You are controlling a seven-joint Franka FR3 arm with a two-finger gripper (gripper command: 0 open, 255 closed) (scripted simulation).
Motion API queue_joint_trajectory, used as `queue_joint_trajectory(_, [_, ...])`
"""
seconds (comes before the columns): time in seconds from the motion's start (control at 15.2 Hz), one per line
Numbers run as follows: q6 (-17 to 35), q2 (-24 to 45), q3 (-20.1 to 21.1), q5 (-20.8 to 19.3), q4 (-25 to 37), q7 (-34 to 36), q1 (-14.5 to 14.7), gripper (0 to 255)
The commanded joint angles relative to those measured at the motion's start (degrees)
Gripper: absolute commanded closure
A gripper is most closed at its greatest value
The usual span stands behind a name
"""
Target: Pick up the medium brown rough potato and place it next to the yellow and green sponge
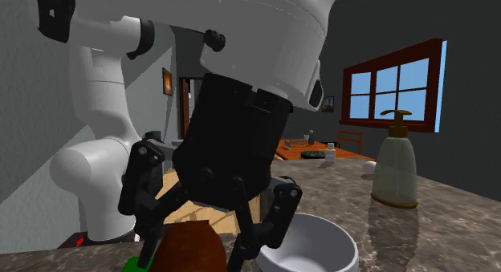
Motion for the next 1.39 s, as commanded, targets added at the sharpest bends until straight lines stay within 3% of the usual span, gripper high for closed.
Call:
queue_joint_trajectory(0.0, [1.6, 0.4, -0.2, 0.1, -1.2, 0.0, -0.1, 255])
queue_joint_trajectory(0.73, [10.3, 3.6, -0.8, 1.3, -7.2, 0.2, -0.5, 255])
queue_joint_trajectory(1.25, [10.3, 3.6, -0.8, 1.3, -7.2, 0.2, -0.6, 255])
queue_joint_trajectory(1.32, [10.4, 3.6, -0.8, 1.3, -7.2, 0.1, -0.6, 0])
